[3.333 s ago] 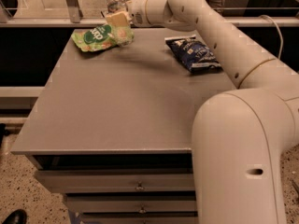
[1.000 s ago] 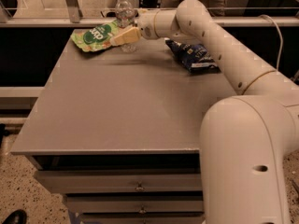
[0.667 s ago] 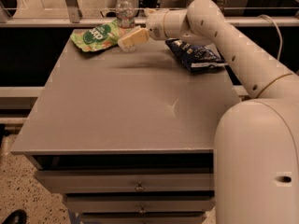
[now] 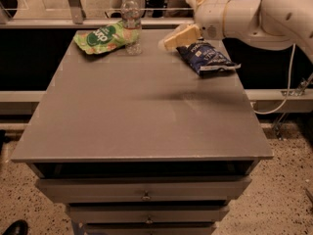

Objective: Move water bottle near green rice chip bag

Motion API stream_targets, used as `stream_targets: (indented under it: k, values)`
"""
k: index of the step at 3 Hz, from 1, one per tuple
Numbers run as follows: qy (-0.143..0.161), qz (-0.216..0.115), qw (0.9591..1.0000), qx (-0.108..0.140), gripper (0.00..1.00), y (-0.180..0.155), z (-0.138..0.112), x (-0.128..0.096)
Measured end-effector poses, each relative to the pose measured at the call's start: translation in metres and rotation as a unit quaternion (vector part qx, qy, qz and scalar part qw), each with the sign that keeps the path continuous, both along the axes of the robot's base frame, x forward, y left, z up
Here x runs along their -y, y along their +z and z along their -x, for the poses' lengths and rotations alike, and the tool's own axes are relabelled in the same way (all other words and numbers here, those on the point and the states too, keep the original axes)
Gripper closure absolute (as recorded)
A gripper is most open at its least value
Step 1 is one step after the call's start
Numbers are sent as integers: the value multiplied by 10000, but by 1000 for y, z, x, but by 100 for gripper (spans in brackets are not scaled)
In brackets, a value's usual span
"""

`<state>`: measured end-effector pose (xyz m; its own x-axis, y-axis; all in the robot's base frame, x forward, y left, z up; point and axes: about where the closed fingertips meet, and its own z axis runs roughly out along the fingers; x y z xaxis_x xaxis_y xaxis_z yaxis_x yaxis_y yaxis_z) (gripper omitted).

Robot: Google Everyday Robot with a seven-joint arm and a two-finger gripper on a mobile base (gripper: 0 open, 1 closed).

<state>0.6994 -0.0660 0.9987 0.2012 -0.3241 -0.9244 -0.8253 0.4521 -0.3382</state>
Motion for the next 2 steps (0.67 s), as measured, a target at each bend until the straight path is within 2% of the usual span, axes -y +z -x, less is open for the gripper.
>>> stream_targets:
  k: [1,2]
  values:
    - [-187,126,9980,584,0,33,89,35]
    - [-506,168,9970,558,0,29,92,73]
